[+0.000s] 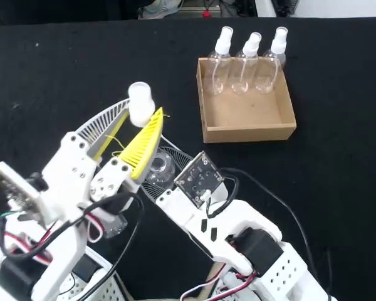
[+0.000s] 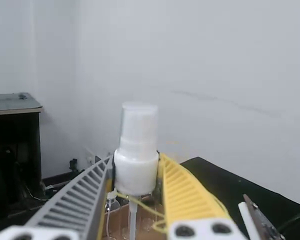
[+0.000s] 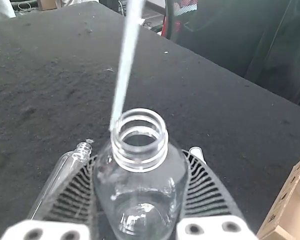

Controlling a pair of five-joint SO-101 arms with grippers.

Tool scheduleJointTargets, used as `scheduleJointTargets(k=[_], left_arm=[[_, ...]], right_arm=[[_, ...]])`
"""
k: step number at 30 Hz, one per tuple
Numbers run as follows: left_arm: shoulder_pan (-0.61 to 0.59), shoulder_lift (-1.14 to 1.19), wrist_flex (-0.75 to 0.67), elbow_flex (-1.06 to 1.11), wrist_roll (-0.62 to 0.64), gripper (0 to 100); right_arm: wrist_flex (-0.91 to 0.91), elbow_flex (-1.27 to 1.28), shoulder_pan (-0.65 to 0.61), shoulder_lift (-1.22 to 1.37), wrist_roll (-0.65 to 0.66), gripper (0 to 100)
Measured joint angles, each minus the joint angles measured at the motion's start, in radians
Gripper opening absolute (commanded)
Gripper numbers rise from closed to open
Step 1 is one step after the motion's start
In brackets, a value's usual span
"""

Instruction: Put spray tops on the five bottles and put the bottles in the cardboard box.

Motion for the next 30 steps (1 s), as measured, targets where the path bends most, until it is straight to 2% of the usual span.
scheduleJointTargets(k=[9, 19, 30], left_arm=[[0.000, -0.002, -0.035, 0.048, 0.000, 4], [0.000, -0.002, 0.055, -0.121, 0.000, 4], [0.009, -0.002, 0.032, -0.072, 0.000, 4]], right_arm=[[0.000, 0.000, 0.000, 0.000, 0.000, 5.3], [0.000, 0.000, 0.000, 0.000, 0.000, 5.3], [0.000, 0.000, 0.000, 0.000, 0.000, 5.3]])
